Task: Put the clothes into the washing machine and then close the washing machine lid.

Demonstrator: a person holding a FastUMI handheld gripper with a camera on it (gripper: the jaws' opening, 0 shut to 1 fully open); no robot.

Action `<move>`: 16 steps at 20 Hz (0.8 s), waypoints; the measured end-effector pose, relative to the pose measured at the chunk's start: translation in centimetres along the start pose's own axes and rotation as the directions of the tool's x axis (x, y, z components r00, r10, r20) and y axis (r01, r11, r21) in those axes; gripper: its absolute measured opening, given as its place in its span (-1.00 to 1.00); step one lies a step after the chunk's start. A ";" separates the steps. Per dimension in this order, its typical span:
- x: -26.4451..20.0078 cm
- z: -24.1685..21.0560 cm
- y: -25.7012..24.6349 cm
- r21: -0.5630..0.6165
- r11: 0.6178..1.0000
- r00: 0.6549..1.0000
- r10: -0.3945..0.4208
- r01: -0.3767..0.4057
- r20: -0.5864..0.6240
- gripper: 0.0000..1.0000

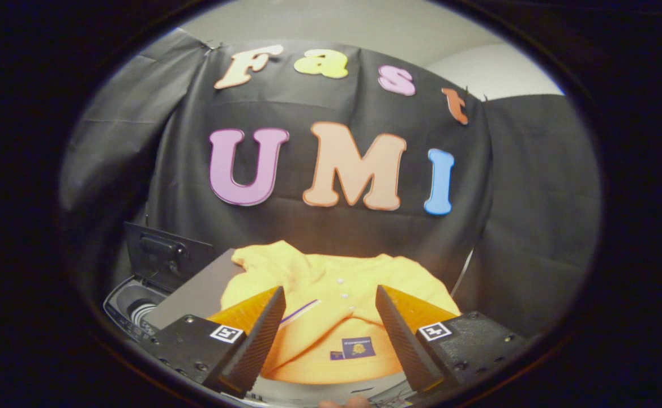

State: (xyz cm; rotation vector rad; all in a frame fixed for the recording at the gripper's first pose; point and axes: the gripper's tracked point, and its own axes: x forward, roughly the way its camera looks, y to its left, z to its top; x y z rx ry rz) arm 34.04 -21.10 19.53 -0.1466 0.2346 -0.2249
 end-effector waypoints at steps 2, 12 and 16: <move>1.8 -0.3 -1.0 0.014 1.000 0.999 0.000 0.001 -0.054 0.94; 6.4 -2.9 -1.7 0.032 0.997 0.956 0.075 -0.069 -0.284 0.94; 6.6 -3.2 -1.1 0.043 0.993 0.943 0.115 -0.107 -0.312 0.39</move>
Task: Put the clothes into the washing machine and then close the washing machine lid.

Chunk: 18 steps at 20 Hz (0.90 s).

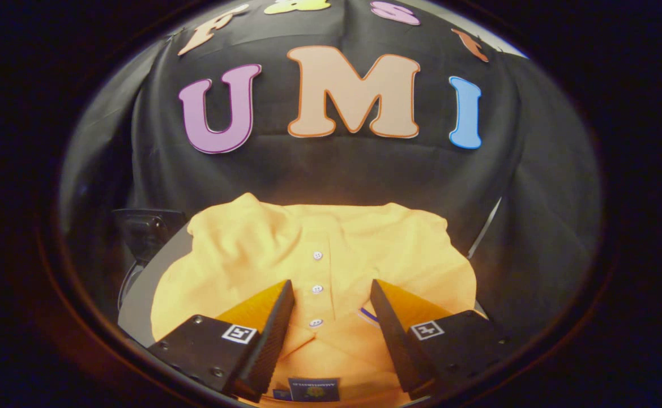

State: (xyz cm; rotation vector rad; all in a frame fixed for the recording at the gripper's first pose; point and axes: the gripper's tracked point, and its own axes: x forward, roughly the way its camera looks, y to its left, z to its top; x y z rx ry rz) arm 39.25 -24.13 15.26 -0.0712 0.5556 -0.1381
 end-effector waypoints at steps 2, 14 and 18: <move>0.2 0.3 -0.4 -0.016 0.999 0.999 -0.038 0.038 -0.005 -0.14; -4.1 6.1 3.4 0.075 0.997 0.997 -0.022 0.016 0.078 -0.95; -6.2 9.3 6.8 0.082 0.996 0.990 0.013 -0.025 0.141 -0.94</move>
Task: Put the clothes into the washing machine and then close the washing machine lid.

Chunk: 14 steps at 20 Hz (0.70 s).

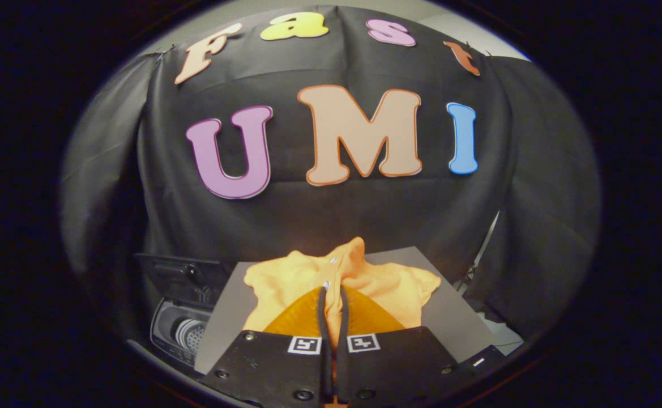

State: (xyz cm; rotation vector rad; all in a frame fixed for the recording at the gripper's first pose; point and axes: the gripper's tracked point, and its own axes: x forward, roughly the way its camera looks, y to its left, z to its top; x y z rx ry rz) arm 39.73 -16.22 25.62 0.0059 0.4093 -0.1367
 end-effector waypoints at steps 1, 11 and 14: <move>-0.2 0.5 0.9 -0.010 1.000 1.000 0.011 -0.011 0.001 -0.94; -1.0 2.0 12.8 -0.047 0.989 0.990 0.143 -0.143 0.009 -0.95; -0.9 1.6 17.0 -0.045 0.981 0.982 0.189 -0.189 -0.006 -0.95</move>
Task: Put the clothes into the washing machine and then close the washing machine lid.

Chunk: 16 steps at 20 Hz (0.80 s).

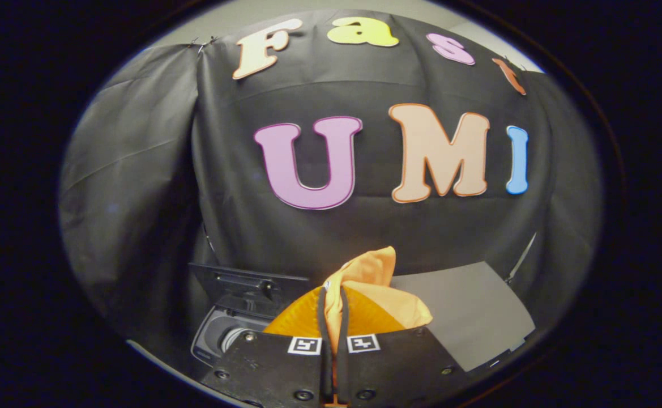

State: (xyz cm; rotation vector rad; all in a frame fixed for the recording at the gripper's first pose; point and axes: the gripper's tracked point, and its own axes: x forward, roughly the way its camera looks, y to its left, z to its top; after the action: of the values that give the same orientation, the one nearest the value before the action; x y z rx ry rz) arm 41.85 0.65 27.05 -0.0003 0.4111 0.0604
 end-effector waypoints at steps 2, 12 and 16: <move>0.8 -0.2 2.9 0.004 0.999 0.999 0.039 -0.039 -0.010 -0.95; 6.7 -5.3 16.1 0.078 0.978 0.975 0.202 -0.195 -0.094 -0.95; 8.5 -8.1 20.0 0.089 0.967 0.959 0.248 -0.238 -0.137 -0.95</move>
State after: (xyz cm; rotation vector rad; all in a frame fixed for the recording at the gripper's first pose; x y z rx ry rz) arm 45.26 21.03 16.45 0.1176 0.5592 0.2903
